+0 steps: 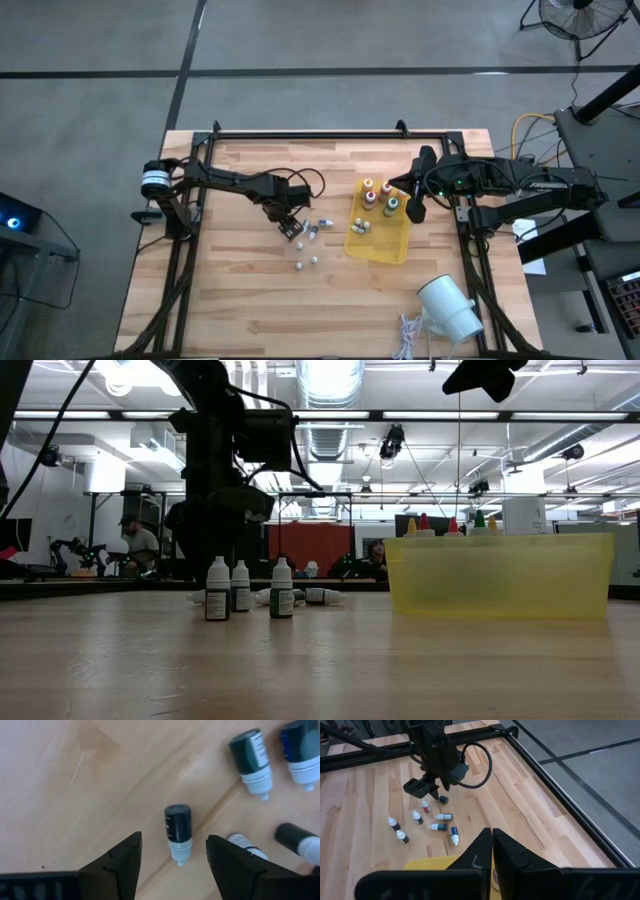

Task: Pick & Place food coloring
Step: Put the top small black food coloring bottle into the yellow bin

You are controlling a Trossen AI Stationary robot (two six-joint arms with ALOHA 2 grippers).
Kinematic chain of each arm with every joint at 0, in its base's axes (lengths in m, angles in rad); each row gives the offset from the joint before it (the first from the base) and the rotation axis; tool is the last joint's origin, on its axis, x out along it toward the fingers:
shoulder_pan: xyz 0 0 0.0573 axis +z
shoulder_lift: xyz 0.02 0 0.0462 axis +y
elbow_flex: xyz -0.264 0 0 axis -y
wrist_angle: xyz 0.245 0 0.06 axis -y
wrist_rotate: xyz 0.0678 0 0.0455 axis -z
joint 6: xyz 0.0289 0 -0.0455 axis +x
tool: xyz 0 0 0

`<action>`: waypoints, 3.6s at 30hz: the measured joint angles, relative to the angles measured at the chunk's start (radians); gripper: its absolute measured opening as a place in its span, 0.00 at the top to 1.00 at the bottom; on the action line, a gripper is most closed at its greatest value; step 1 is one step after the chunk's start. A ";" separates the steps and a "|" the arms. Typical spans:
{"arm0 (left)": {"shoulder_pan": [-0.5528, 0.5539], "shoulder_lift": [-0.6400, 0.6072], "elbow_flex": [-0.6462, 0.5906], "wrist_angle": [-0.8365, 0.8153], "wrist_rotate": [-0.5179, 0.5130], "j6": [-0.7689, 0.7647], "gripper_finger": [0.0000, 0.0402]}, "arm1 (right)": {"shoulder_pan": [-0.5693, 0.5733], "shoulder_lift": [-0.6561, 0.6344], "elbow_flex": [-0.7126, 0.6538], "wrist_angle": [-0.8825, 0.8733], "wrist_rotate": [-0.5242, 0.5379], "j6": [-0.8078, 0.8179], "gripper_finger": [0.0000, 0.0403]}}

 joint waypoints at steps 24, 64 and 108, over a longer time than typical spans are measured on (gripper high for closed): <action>0.018 0.046 -0.011 0.045 0.041 0.008 0.52 | 0.000 0.000 0.000 0.002 0.000 0.003 0.98; 0.021 0.058 -0.009 0.045 0.152 0.004 0.88 | 0.000 0.000 0.000 0.001 0.000 0.000 0.98; 0.250 0.030 1.033 0.139 -0.090 0.367 0.88 | 0.000 -0.106 0.036 0.094 0.164 -0.268 0.98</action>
